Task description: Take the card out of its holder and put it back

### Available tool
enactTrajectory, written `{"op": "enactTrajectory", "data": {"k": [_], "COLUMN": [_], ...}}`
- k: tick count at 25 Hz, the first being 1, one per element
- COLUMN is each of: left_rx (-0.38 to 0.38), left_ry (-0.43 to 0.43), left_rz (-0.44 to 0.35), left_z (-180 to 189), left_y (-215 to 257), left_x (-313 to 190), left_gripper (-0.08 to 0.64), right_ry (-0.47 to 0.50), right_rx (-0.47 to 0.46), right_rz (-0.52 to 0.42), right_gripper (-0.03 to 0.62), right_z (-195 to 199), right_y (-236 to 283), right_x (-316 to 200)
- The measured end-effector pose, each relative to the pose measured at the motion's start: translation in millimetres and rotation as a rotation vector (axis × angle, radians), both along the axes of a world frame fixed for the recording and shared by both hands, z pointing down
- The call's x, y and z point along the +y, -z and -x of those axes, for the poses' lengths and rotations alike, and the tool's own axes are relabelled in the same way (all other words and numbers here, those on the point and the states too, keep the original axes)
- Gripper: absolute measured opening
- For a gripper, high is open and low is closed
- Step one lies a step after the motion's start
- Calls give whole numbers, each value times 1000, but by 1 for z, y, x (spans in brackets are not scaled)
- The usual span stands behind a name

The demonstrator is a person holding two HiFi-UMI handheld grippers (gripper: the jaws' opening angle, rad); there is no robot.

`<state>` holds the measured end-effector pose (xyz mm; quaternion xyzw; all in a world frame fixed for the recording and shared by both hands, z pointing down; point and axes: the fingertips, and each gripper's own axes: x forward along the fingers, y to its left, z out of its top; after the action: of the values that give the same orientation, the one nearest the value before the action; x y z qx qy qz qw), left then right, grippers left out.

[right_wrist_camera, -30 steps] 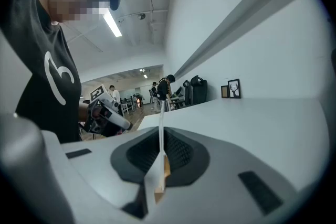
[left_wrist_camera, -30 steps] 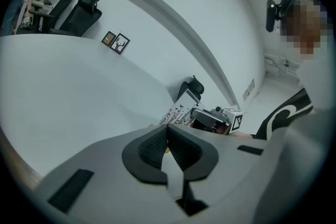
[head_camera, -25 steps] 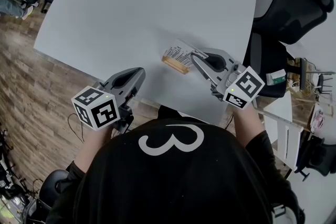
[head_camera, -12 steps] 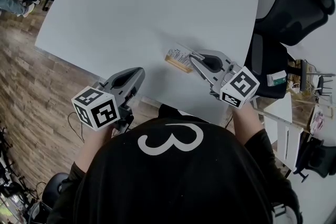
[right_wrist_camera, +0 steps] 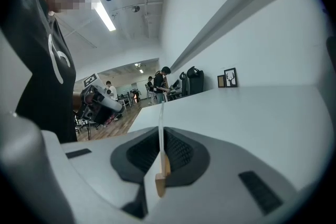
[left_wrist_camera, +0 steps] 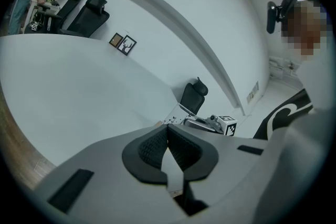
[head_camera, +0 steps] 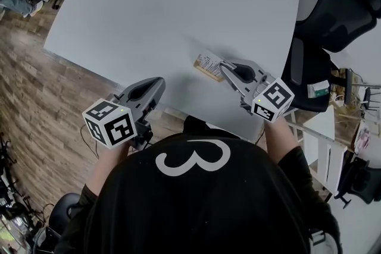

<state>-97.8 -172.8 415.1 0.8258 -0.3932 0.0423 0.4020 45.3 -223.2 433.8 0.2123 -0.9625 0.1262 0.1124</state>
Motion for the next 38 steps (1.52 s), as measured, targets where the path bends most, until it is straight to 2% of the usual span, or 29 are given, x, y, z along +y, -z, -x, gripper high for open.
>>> {"op": "enactTrajectory", "data": {"k": [7, 14, 18, 22, 28, 38], "left_rx": [-6, -26, -31, -27, -18, 23], "left_ry": [-10, -34, -51, -86, -148, -217], "left_rz": [-8, -32, -65, -105, -161, -228], "left_z": [2, 3, 2, -5, -20, -32], "left_y": [4, 17, 30, 46, 69, 92], "left_x": [6, 21, 32, 46, 79, 140], "left_gripper": [14, 13, 14, 14, 14, 13], "right_ry": [-61, -184, -256, -301, -311, -302], "right_rx": [-72, -122, -152, -181, -229, -250], "right_rz": [61, 41, 9, -28, -60, -50], "right_gripper": [39, 126, 137, 137, 137, 131], "right_z": [-3, -20, -28, -34, -35, -17], "right_y": [4, 27, 50, 76, 107, 127], "right_x": [-3, -4, 9, 35, 91, 185]}}
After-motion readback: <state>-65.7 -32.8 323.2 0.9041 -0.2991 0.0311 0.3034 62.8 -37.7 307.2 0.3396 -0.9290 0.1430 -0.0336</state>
